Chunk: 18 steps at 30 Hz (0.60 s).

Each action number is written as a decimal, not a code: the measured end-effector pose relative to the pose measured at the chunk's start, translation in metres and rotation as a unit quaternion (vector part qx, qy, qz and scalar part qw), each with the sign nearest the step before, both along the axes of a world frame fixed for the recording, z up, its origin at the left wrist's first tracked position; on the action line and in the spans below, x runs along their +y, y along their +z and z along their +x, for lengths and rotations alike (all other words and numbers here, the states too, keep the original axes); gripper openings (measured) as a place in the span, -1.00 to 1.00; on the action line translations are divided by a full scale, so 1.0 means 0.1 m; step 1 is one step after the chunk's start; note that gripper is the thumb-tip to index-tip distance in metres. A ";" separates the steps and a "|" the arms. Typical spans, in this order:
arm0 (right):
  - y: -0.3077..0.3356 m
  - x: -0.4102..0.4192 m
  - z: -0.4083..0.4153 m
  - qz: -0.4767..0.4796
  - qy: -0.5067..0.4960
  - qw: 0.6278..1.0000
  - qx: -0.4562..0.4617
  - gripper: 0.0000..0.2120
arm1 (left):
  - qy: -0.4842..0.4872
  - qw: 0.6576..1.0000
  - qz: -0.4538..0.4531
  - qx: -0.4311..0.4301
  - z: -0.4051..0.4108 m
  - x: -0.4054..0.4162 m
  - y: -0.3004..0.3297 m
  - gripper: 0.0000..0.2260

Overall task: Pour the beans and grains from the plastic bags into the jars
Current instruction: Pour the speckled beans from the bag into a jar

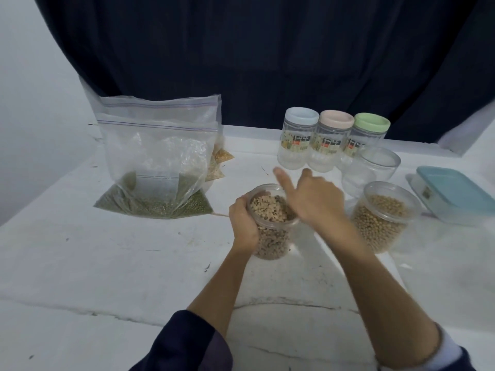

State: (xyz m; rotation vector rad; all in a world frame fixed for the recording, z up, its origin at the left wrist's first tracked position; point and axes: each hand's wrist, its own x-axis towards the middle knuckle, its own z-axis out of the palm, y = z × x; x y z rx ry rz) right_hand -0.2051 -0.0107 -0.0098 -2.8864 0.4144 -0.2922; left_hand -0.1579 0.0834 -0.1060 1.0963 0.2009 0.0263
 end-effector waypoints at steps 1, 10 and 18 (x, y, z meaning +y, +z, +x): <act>0.08 -0.11 0.00 0.004 0.003 1.000 -0.016 -0.23 | 0.004 1.000 0.005 -0.008 -0.01 -0.01 0.01 -0.61; -0.05 -0.27 0.01 0.186 0.276 0.935 0.124 -0.05 | 0.009 0.997 0.066 -0.044 -0.08 0.00 0.07 -0.55; -0.17 -0.09 0.03 0.004 0.199 0.979 0.045 -0.02 | 0.005 0.970 0.178 -0.165 -0.19 0.04 0.06 -0.76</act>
